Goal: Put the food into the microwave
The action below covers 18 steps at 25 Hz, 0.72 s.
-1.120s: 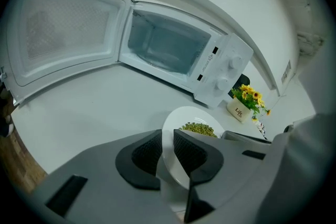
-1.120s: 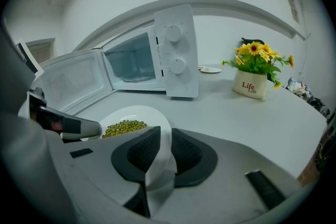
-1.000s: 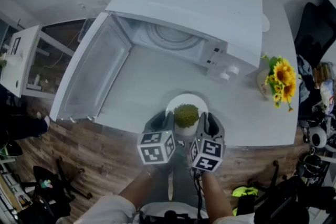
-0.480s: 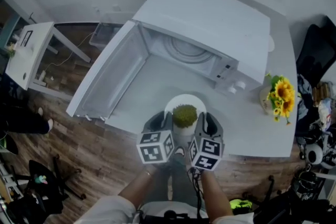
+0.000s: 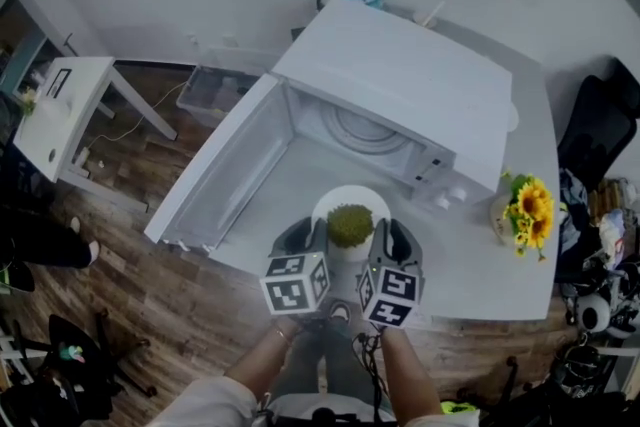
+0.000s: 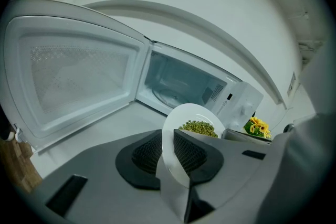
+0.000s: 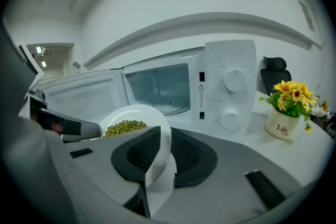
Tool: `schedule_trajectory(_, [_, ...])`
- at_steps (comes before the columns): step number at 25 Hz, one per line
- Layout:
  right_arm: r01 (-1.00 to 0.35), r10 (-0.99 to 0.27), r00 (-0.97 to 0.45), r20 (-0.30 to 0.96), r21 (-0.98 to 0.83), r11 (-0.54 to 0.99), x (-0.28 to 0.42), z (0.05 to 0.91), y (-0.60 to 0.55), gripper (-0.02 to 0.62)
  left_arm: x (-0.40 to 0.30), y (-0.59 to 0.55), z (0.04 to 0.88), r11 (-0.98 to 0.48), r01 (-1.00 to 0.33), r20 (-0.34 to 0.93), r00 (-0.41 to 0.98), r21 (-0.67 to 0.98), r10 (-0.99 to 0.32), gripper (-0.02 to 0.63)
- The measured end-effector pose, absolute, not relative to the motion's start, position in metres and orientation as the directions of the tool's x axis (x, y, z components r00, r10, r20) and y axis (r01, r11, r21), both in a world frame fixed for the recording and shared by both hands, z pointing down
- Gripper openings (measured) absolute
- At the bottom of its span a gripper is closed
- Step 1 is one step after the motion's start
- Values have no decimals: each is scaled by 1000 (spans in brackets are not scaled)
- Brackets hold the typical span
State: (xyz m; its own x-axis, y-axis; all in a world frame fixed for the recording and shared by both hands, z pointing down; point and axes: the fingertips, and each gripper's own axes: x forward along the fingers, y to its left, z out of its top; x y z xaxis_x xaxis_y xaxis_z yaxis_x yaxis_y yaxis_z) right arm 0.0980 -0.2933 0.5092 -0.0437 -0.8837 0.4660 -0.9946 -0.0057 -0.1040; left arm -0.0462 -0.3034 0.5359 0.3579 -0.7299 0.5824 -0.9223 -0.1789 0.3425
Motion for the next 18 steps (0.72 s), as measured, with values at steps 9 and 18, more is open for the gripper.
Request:
schedule_trajectory(9, [-994, -903, -55, 427, -105, 11, 91, 493, -329, 67, -53, -339, 522, -182, -920, 554, 357, 346, -752, 83])
schedule_trajectory(18, [-994, -928, -75, 365, -101, 40, 85, 479, -372, 66, -59, -383, 512, -194, -923, 529, 353, 333, -772, 83])
